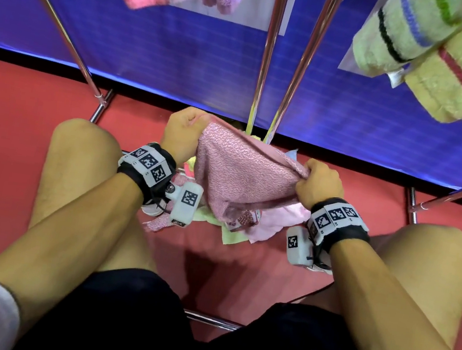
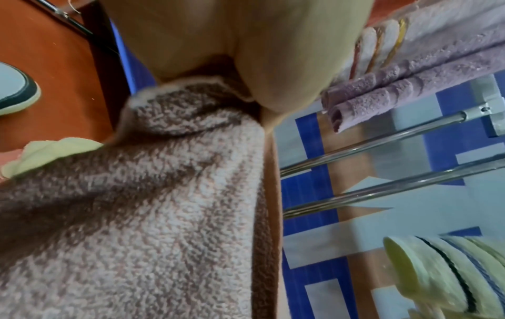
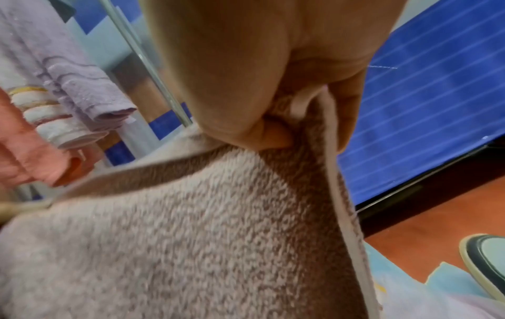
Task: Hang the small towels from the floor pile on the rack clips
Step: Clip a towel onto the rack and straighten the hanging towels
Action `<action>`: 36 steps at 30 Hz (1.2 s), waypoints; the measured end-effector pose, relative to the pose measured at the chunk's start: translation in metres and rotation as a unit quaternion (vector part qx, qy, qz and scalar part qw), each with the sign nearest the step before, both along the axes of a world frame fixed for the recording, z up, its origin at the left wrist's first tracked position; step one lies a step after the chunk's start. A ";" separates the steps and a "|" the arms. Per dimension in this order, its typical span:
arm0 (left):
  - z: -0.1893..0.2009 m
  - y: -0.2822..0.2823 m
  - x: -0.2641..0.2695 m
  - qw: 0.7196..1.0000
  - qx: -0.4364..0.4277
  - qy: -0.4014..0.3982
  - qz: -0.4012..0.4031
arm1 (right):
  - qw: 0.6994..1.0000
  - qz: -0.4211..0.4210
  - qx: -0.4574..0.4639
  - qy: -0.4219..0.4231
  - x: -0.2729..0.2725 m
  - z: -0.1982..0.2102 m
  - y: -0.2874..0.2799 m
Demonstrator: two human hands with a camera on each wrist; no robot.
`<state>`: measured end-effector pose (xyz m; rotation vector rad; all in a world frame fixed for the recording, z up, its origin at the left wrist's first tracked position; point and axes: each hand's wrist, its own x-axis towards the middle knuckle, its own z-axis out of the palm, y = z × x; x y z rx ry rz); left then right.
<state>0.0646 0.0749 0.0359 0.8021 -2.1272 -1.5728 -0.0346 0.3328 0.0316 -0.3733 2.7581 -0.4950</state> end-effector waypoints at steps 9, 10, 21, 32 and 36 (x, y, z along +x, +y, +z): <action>-0.016 -0.016 0.007 0.995 -0.028 -0.081 0.047 | 0.992 -0.011 -0.129 0.012 -0.011 0.002 0.013; -0.016 -0.017 0.007 0.995 -0.032 -0.075 0.056 | 0.988 -0.014 -0.154 -0.001 -0.009 0.003 0.013; -0.024 -0.018 0.005 0.994 -0.039 -0.075 0.064 | 0.961 0.011 -0.278 0.008 -0.002 0.008 0.009; -0.026 -0.037 0.004 0.987 -0.028 -0.039 0.152 | 0.952 0.047 -0.288 0.087 -0.012 -0.006 0.010; -0.026 -0.040 0.005 0.985 -0.024 -0.044 0.162 | 0.950 0.044 -0.301 0.076 -0.015 -0.004 0.011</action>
